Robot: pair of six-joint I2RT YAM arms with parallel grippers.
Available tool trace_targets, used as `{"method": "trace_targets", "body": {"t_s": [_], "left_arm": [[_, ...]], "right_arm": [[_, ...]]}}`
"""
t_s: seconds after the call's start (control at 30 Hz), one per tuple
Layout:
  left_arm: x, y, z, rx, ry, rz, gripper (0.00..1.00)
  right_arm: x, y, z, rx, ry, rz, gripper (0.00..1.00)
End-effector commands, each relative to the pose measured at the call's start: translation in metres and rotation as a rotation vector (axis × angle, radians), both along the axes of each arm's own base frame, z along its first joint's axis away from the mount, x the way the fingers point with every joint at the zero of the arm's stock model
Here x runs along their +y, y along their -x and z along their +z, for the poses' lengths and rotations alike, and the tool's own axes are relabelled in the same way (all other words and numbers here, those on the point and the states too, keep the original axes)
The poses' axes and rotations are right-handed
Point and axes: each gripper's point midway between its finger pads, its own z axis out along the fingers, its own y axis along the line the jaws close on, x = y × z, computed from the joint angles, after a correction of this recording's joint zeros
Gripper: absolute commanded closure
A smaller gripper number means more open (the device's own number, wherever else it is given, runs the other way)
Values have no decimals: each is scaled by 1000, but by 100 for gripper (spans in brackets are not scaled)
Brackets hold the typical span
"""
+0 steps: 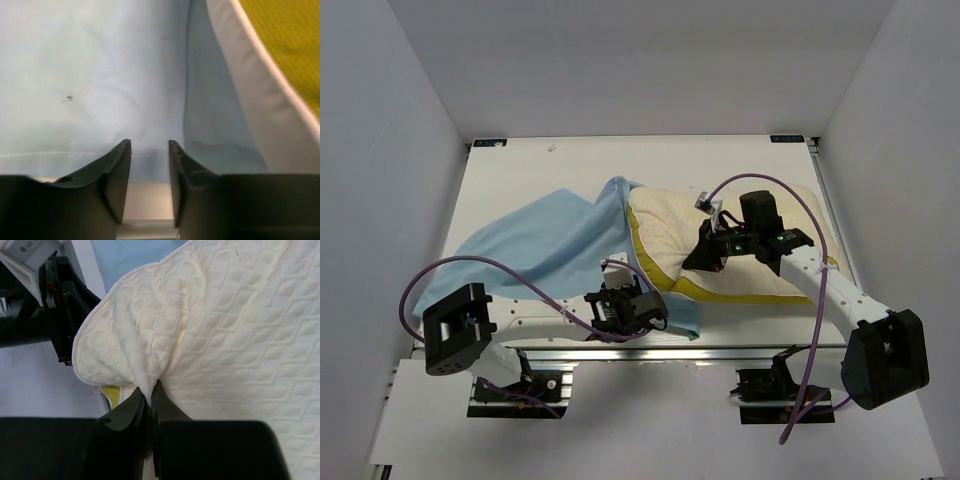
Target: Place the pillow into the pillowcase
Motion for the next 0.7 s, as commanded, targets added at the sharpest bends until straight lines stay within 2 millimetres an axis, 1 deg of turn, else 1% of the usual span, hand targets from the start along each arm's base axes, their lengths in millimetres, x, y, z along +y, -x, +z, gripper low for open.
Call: {"method": "trace_targets", "body": {"t_s": [0.0,0.03,0.07,0.13,0.17,0.2,0.27,0.37,0.47,0.53,0.6,0.67], "left_arm": [[0,-5,13,-53,53,28,51],[-4,-9,17,-75,68,35,42],[-7,-12,16,-84,62,38,40],[-13,-18,17,-112,64,47,36],[-16,-20,15,-120,49,34,36],[-22,-23,17,-134,71,31,36],[-23,-25,15,-149,66,24,36],[-22,-30,14,-164,80,29,36],[-18,-34,8,-175,83,19,38],[-21,-36,2,-180,91,0,40],[-29,-38,0,-182,92,-34,44],[-39,-38,-7,-168,58,-68,46]], "right_arm": [[3,0,15,-40,-49,15,95],[4,0,16,-37,-55,16,95],[5,1,19,-32,-63,18,95],[8,5,31,-3,-109,39,95],[8,6,36,2,-124,46,95],[10,9,42,10,-141,62,95],[11,8,52,5,-156,64,96],[10,7,60,-8,-167,63,95],[9,7,62,-9,-175,64,96],[8,7,61,6,-182,62,96],[7,8,61,20,-186,57,96],[7,6,60,20,-184,51,96]]}}
